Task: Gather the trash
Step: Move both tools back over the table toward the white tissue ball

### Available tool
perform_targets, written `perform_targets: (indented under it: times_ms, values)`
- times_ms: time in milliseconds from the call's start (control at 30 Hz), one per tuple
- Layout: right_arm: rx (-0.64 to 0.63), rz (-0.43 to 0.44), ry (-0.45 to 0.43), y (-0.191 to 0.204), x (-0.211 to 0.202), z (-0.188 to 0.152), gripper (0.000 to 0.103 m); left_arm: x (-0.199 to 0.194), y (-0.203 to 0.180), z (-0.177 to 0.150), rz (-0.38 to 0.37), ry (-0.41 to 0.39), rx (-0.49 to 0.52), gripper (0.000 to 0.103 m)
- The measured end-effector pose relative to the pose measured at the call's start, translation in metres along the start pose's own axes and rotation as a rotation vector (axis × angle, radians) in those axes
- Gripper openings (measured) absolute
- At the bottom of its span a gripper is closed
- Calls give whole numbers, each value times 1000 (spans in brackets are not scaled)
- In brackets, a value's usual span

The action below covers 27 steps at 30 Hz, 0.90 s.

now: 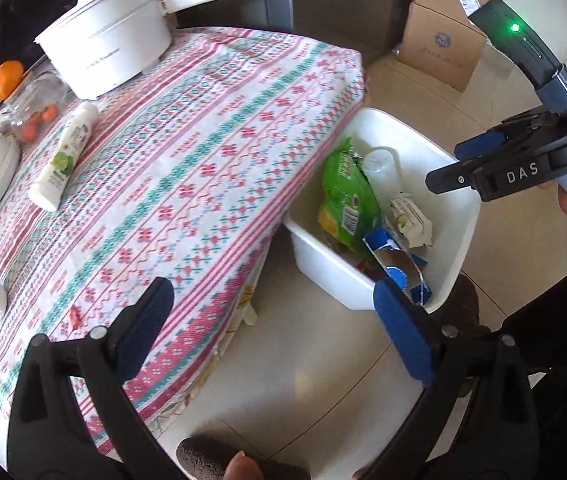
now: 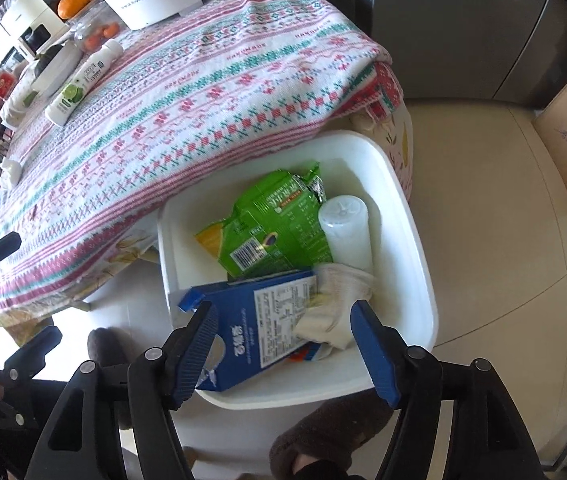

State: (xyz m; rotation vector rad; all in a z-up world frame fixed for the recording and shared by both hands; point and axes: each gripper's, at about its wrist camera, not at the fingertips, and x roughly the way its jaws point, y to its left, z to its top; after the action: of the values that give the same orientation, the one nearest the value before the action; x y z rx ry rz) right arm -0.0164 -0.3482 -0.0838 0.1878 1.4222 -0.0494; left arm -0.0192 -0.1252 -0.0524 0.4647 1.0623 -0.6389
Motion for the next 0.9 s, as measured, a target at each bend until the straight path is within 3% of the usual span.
perform_targets:
  times_ms: [300,633,900]
  values:
    - [-25,12,-53,38,-11,22,72,-13,70,-7,81,-21,-191,100]
    - [-62,33,-82,86,-8,48,73,-41,193,-35,250,-84,-463,100]
    - [-73,60,-78,124,5,65,73,-25,276,-65,372,-73,-583,96]
